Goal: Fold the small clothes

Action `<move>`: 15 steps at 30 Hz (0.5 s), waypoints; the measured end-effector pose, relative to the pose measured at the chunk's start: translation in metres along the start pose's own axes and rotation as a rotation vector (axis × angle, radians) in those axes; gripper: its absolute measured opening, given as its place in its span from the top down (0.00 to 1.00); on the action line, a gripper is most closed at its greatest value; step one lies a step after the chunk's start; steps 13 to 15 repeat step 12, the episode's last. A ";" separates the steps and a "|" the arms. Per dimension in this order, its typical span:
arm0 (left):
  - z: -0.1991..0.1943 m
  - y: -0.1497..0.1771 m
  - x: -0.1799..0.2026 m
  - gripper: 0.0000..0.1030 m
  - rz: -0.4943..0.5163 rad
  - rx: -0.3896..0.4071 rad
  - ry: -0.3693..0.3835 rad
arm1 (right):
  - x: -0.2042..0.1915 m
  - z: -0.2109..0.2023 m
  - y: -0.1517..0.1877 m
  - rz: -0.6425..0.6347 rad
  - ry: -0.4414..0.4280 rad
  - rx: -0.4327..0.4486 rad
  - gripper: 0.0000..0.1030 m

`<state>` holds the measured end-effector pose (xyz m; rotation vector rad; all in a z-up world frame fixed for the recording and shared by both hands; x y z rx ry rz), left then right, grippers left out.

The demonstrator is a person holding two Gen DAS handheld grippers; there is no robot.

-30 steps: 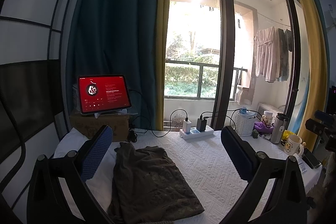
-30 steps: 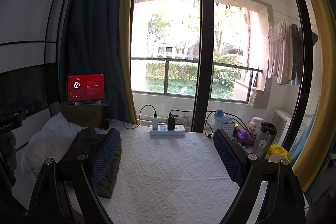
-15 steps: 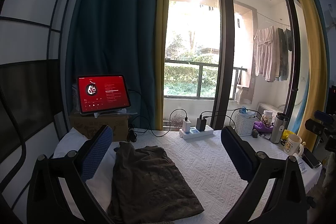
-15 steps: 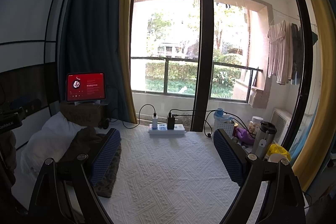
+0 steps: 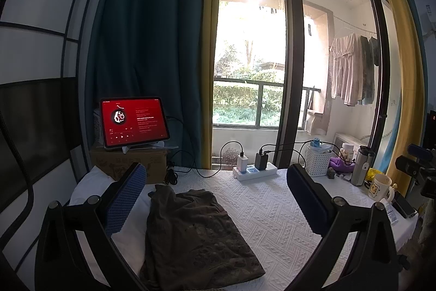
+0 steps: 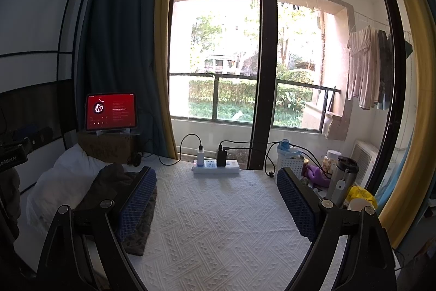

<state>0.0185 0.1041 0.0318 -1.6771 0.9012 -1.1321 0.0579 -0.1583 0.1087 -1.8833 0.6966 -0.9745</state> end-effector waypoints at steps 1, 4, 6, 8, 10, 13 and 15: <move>0.000 0.000 0.000 0.01 0.000 0.000 0.000 | 0.000 0.000 0.001 0.000 -0.001 -0.001 0.11; 0.000 0.001 0.001 0.01 0.002 0.000 0.003 | 0.002 0.001 0.005 -0.002 -0.004 -0.004 0.11; 0.001 0.002 0.001 0.01 0.006 -0.002 0.006 | 0.003 0.001 0.006 -0.003 -0.006 -0.007 0.11; 0.002 0.004 0.003 0.01 0.015 -0.006 0.010 | 0.004 0.001 0.007 -0.004 -0.009 -0.008 0.11; 0.001 0.005 0.004 0.01 0.021 -0.004 0.013 | 0.004 0.001 0.007 -0.006 -0.010 -0.010 0.11; 0.000 0.006 0.004 0.01 0.018 -0.007 0.027 | 0.005 0.001 0.008 -0.012 -0.009 -0.014 0.11; 0.000 0.006 0.004 0.01 0.018 -0.007 0.027 | 0.005 0.001 0.008 -0.012 -0.009 -0.014 0.11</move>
Point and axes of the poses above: each gripper's, at about its wrist camera, not at the fingertips, and z roughly the way its jaws point, x to its right, y to its underside, the point moved 10 cm from there along z, roughly the way its jaws point, and after that the axes turned 14 degrees about -z, right-handed, at the moved point
